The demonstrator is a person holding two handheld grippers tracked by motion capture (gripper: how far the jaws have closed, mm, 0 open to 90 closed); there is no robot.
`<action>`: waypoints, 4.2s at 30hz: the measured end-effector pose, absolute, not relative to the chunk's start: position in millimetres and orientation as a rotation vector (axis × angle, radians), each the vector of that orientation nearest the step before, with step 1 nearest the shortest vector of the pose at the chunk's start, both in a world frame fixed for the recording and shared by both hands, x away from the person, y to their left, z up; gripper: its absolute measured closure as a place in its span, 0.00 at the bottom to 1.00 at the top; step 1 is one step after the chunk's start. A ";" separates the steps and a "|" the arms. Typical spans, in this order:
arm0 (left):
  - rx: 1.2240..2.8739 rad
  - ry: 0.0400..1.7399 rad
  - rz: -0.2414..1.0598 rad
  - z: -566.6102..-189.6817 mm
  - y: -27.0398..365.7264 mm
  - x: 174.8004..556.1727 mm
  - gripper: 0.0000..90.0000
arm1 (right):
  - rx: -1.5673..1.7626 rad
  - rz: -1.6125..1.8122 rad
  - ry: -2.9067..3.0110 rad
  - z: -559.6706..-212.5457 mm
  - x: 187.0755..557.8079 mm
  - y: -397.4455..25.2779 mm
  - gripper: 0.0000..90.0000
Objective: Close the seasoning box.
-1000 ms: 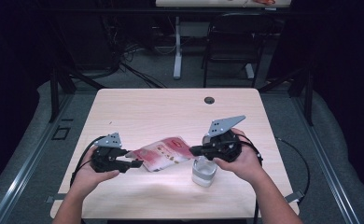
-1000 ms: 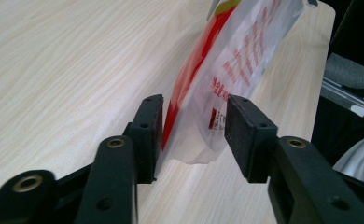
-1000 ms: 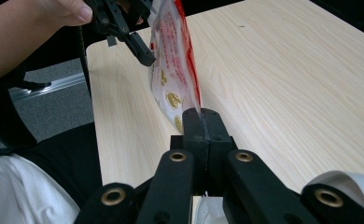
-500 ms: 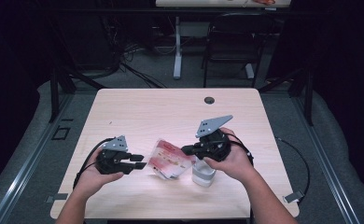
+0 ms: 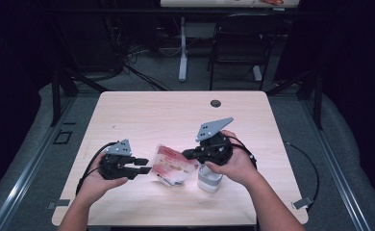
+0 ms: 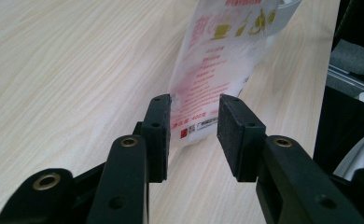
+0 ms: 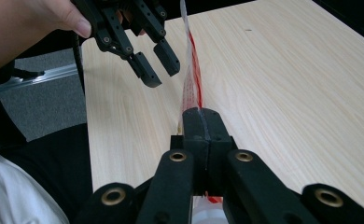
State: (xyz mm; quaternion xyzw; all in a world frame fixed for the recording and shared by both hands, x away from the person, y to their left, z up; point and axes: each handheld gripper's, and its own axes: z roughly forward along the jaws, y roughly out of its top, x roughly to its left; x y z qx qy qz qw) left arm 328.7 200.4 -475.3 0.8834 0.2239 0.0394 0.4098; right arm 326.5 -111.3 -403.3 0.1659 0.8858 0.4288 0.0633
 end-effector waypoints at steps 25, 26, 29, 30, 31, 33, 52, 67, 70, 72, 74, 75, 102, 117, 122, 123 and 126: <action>2.144 0.561 0.121 -468.1 210.3 326.8 0.56 | 0.332 1.221 2.744 -399.4 328.2 -51.8 0.99; 2.144 0.561 0.121 -468.1 210.3 326.8 0.56 | 0.331 1.221 2.743 -399.4 328.7 -50.5 0.98; 2.149 0.560 0.119 -468.6 209.6 327.0 0.56 | 0.350 1.213 2.739 -399.7 329.1 -49.1 0.95; 2.149 0.559 0.116 -468.9 209.0 327.0 0.56 | 0.360 1.222 2.732 -400.4 329.2 -48.7 0.92; 2.150 0.556 0.113 -469.4 207.8 327.1 0.56 | 0.372 1.236 2.733 -400.9 329.8 -48.6 0.87; 2.155 0.553 0.115 -469.8 206.9 327.1 0.56 | 0.381 1.239 2.730 -400.7 329.7 -48.7 0.86; 2.177 0.556 0.156 -471.6 203.1 326.0 0.57 | 0.450 1.304 2.615 -396.4 321.4 -65.5 0.68; 2.143 0.592 0.175 -467.3 210.7 324.0 0.53 | 0.635 1.462 2.461 -400.4 308.2 -119.2 0.56; 2.129 0.616 0.185 -466.8 216.8 323.9 0.52 | 0.664 1.459 2.402 -401.8 305.0 -131.9 0.52; 2.119 0.637 0.184 -466.9 220.4 324.4 0.52 | 0.704 1.465 2.365 -403.3 304.1 -140.3 0.52; 2.111 0.650 0.184 -466.7 223.4 324.7 0.52 | 0.761 1.462 2.329 -404.3 304.9 -149.0 0.52; 2.111 0.650 0.184 -466.7 223.4 324.7 0.52 | 0.761 1.462 2.329 -404.3 304.9 -149.0 0.52; 2.090 0.732 0.230 -463.9 238.0 324.6 0.52 | 1.096 1.392 2.118 -404.4 324.2 -206.6 0.81; 2.078 0.754 0.228 -465.9 241.5 325.7 0.53 | 1.177 1.316 2.107 -411.0 339.5 -217.6 0.88; 2.079 0.753 0.231 -466.0 241.6 325.7 0.53 | 1.214 1.311 2.106 -415.8 346.0 -223.8 0.98; 2.079 0.753 0.230 -466.0 241.7 325.9 0.53 | 1.219 1.306 2.112 -416.8 347.3 -225.0 1.00; 2.079 0.755 0.231 -466.3 242.2 326.0 0.53 | 1.245 1.301 2.118 -422.9 351.8 -229.5 1.00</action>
